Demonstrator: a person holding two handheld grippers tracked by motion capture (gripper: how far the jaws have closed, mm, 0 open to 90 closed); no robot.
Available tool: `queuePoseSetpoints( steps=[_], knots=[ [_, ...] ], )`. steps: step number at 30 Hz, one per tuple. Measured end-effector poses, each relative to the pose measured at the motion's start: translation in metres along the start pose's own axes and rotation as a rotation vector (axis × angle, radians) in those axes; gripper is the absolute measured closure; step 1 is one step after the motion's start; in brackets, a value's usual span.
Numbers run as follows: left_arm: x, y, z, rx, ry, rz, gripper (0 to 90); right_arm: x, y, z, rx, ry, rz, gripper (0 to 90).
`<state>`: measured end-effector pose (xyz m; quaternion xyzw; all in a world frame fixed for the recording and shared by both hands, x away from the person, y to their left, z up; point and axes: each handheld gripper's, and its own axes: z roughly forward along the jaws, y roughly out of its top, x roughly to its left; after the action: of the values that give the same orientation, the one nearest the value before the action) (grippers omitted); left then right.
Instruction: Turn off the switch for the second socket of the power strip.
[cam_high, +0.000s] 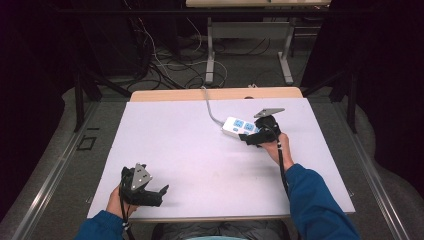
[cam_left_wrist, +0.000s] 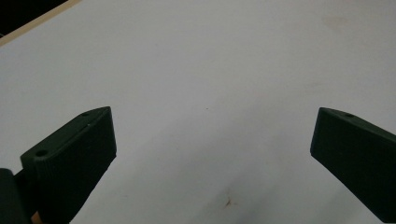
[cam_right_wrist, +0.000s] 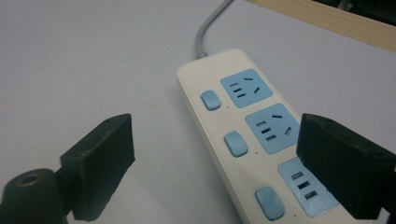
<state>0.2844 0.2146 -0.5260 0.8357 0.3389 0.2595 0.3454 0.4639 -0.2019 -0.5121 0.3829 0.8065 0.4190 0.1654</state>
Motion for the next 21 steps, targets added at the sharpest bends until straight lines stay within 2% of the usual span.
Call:
queuePoseSetpoints(
  steps=[1, 3, 4, 6, 7, 16, 21],
  knots=[
    [-0.0001, -0.0001, 0.0, 0.001, 0.0, -0.001, 0.1, 0.0007, 0.0001, -0.0019, 0.009, 0.003, 0.001, 3.5],
    [-0.0001, 0.0, 0.0, 0.001, 0.001, 0.0, 0.1, 0.0008, -0.0001, -0.0026, 0.013, 0.011, 0.002, 1.5],
    [-0.0001, 0.0, 0.0, 0.001, 0.001, 0.001, 0.1, 0.0, -0.0004, -0.0034, 0.012, 0.017, -0.013, 0.0],
    [-0.0002, 0.0, -0.0001, 0.002, 0.001, 0.0, 0.1, 0.0003, -0.0004, -0.0039, 0.011, 0.022, -0.009, 0.0],
    [-0.0002, 0.0, 0.0, 0.001, 0.002, 0.001, 0.1, 0.0014, -0.0005, -0.0053, 0.011, 0.037, 0.009, 0.0],
    [-0.0009, -0.0009, -0.001, 0.002, 0.003, -0.008, 0.1, 0.0029, -0.0011, -0.0043, 0.024, 0.053, 0.004, 0.0],
    [-0.0008, -0.0007, -0.0008, -0.001, 0.004, 0.0, 0.1, 0.003, -0.0027, -0.0059, 0.027, 0.059, 0.007, 0.0]
  ],
)
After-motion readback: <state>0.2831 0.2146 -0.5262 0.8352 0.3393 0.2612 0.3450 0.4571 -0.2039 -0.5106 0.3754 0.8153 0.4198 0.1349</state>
